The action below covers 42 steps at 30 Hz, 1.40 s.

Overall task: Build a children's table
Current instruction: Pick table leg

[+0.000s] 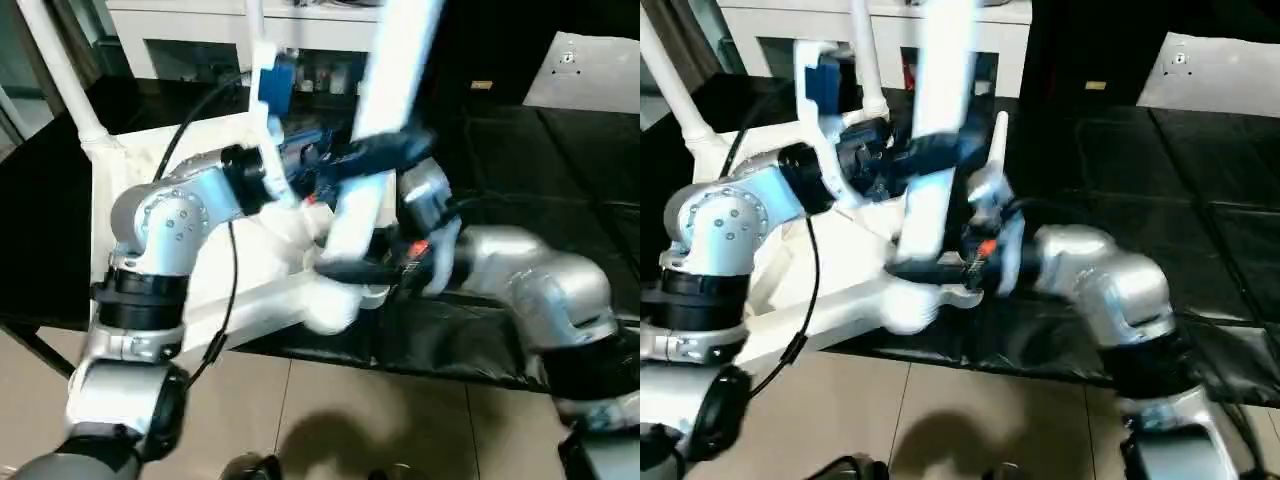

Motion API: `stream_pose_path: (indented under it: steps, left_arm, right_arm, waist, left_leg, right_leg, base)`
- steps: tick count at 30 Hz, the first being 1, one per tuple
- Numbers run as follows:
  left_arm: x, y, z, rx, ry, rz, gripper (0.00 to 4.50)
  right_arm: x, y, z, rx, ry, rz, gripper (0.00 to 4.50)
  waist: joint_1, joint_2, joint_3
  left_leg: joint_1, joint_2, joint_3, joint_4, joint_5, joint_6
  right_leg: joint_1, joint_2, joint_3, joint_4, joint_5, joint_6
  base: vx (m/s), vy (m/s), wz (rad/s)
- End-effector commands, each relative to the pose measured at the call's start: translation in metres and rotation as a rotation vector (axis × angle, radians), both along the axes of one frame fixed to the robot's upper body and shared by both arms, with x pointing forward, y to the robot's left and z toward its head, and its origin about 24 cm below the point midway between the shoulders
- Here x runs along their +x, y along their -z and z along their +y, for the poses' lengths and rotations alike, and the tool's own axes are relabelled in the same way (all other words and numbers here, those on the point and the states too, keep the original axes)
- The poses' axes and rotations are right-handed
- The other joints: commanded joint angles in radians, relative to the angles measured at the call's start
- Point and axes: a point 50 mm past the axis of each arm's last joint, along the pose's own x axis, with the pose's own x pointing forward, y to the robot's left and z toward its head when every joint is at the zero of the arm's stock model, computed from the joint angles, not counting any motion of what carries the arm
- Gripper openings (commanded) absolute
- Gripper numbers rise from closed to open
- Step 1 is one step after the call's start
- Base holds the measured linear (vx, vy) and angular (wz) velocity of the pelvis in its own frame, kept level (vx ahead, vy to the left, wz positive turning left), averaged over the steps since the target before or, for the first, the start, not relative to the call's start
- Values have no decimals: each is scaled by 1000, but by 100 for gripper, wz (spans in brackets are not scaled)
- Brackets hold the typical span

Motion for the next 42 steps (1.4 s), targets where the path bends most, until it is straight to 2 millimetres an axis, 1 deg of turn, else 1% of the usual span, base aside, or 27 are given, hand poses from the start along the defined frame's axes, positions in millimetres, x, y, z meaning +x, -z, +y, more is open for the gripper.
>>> stream_pose_path:
  steps: [1, 3, 7, 8, 10, 12, 13, 14, 16, 17, 19, 20, 21, 22, 24, 25, 26, 27, 29, 33, 34, 36, 37, 38, 39, 41, 42]
  left_arm:
    - [-8, -9, -10, -25, 9, -52, 295]
    - [-9, -11, -15, -49, -21, -54, 305]
    - [-8, -15, -16, -122, -77, -43, 343]
    - [-4, -23, -12, -234, -141, -22, 352]
    - [-2, -26, -10, -280, -175, -10, 364]
    - [9, -34, 1, -420, -295, 40, 384]
    - [9, -34, 1, -420, -295, 40, 387]
    - [19, -39, 21, -520, -406, 90, 392]
    - [22, -40, 30, -551, -454, 107, 411]
    - [24, -40, 36, -558, -486, 109, 411]
    - [29, -26, 63, -441, -671, 86, 415]
    - [30, -7, 74, -243, -799, 52, 415]
    - [29, 0, 77, -175, -832, 45, 415]
    - [28, 10, 80, -81, -875, 38, 415]
    - [26, 19, 81, -6, -904, 32, 415]
    - [18, 44, 86, 186, -976, 36, 415]
    - [13, 53, 87, 261, -1000, 27, 415]
    - [6, 62, 88, 317, -1017, 31, 415]
    - [-8, 76, 87, 379, -1045, 39, 415]
    - [-27, 89, 81, 395, -1064, 86, 415]
    - [-29, 96, 81, 424, -1098, 110, 415]
    - [-34, 114, 83, 529, -1205, 134, 415]
    - [-39, 120, 84, 531, -1253, 138, 415]
    - [-42, 123, 85, 513, -1281, 156, 415]
    - [-44, 123, 85, 502, -1295, 168, 415]
    - [-46, 126, 87, 502, -1324, 182, 415]
    - [-49, 127, 88, 481, -1332, 187, 415]
  right_arm:
    - [-1, 2, 5, -21, 17, -17, 188]
    - [0, 3, 6, -10, 36, -16, 188]
    - [0, 4, 8, 12, 63, -7, 188]
    - [1, 3, 10, 69, 111, 7, 188]
    - [1, 3, 11, 96, 126, 20, 188]
    - [1, -1, 12, 173, 190, 40, 188]
    - [1, -1, 12, 173, 190, 40, 188]
    - [3, 0, 9, 182, 280, 54, 188]
    - [3, 1, 7, 177, 309, 61, 188]
    - [2, 1, 6, 174, 321, 63, 188]
    - [-3, 0, -2, 142, 386, 49, 188]
    - [-5, 1, -7, 106, 448, 22, 188]
    - [-5, 1, -9, 97, 469, 14, 188]
    - [-5, 2, -11, 73, 509, -3, 188]
    - [-5, 4, -13, 46, 547, -22, 188]
    - [-3, 9, -17, -4, 665, -42, 188]
    - [-2, 12, -18, -32, 710, -52, 188]
    - [-2, 15, -19, -63, 756, -62, 188]
    - [-4, 20, -21, -101, 849, -55, 188]
    - [-9, 28, -25, -146, 954, -13, 188]
    - [-10, 32, -26, -159, 986, 3, 188]
    - [-12, 41, -30, -191, 1057, 31, 188]
    - [-14, 46, -34, -226, 1102, 55, 188]
    - [-15, 49, -38, -261, 1144, 57, 188]
    - [-15, 49, -40, -278, 1166, 52, 188]
    - [-16, 51, -45, -324, 1229, 50, 188]
    - [-16, 55, -45, -335, 1228, 78, 188]
  waist:
    - [3, 3, -87]
    - [4, -3, -86]
    - [4, -4, -86]
    - [3, -8, -86]
    - [5, -8, -88]
    - [5, -14, -86]
    - [6, -12, -86]
    - [5, -5, -85]
    - [3, -8, -85]
    - [3, 0, -83]
    - [4, -4, -86]
    - [1, -1, -84]
    - [-1, 0, -84]
    - [-5, 3, -86]
    - [-7, 4, -86]
    - [-2, 1, -87]
    - [-6, 3, -82]
    - [-5, 4, -82]
    - [-8, 4, -79]
    - [-14, 1, -74]
    - [-14, -7, -72]
    - [-15, -4, -67]
    - [-19, -12, -67]
    - [-21, -13, -69]
    - [-22, -20, -71]
    - [-27, -16, -71]
    - [-32, -21, -68]
  left_leg:
    - [10, 22, -7, -60, -155, 23]
    - [9, 23, -7, -61, -157, 20]
    - [6, 22, -8, -60, -146, 25]
    - [5, 22, -7, -60, -144, 29]
    - [6, 22, -7, -59, -141, 31]
    - [4, 22, -7, -60, -141, 36]
    - [3, 21, -7, -60, -139, 36]
    - [4, 20, -8, -61, -140, 31]
    - [7, 17, -9, -62, -157, 20]
    - [8, 17, -10, -63, -161, 16]
    - [12, 20, -12, -65, -153, 13]
    - [10, 25, -16, -71, -150, 9]
    - [10, 27, -17, -73, -148, 3]
    - [16, 26, -14, -72, -149, -7]
    - [15, 25, -11, -73, -157, -21]
    - [20, 31, -12, -73, -166, -30]
    - [12, 31, -14, -82, -181, -36]
    - [20, 30, -11, -80, -203, -39]
    - [18, 30, -11, -83, -231, -50]
    - [18, 24, -10, -84, -273, -50]
    - [18, 21, -9, -84, -289, -47]
    - [16, 22, -11, -85, -302, -45]
    - [14, 19, -11, -85, -307, -42]
    - [9, 18, -13, -87, -285, -46]
    - [11, 20, -11, -86, -282, -46]
    - [13, 17, -13, -85, -291, -50]
    - [13, 15, -15, -87, -314, -51]
  right_leg:
    - [65, -61, 35, -74, -147, -228]
    - [65, -63, 37, -77, -170, -219]
    - [66, -62, 36, -79, -185, -203]
    - [64, -63, 37, -79, -181, -204]
    - [64, -64, 35, -81, -187, -204]
    - [64, -64, 35, -82, -189, -201]
    - [65, -64, 35, -82, -190, -197]
    - [62, -62, 34, -83, -205, -179]
    - [62, -61, 32, -88, -243, -162]
    - [60, -60, 32, -89, -254, -153]
    - [56, -57, 34, -86, -243, -128]
    - [55, -56, 35, -83, -234, -104]
    - [55, -57, 35, -80, -229, -91]
    - [49, -54, 37, -80, -226, -85]
    - [48, -57, 38, -81, -233, -101]
    - [42, -60, 40, -80, -230, -111]
    - [44, -59, 39, -76, -245, -107]
    - [38, -58, 40, -81, -264, -106]
    - [39, -59, 42, -85, -281, -111]
    - [36, -56, 43, -93, -334, -93]
    - [35, -55, 42, -99, -374, -76]
    - [31, -57, 43, -106, -420, -46]
    - [30, -55, 43, -112, -458, -18]
    - [35, -55, 43, -112, -464, -1]
    - [32, -55, 43, -115, -463, 7]
    - [25, -53, 41, -114, -474, 13]
    - [24, -50, 38, -118, -488, 20]
  base:
    - [0, 0, 0]
    - [0, 0, 0]
    - [0, 0, 0]
    - [0, 0, 0]
    - [0, 0, 0]
    - [0, 0, 0]
    - [0, 0, 0]
    - [0, 0, 0]
    - [0, 0, 0]
    - [0, 0, 0]
    - [0, 0, 0]
    - [0, 0, 0]
    - [0, 0, 0]
    - [0, 0, 0]
    - [0, 0, 0]
    - [0, 0, 0]
    - [0, 0, 0]
    - [0, 0, 0]
    - [0, 0, 0]
    - [0, 0, 0]
    - [0, 0, 0]
    - [0, 0, 0]
    - [0, 0, 0]
    - [0, 0, 0]
    - [0, 0, 0]
    - [0, 0, 0]
    - [0, 0, 0]
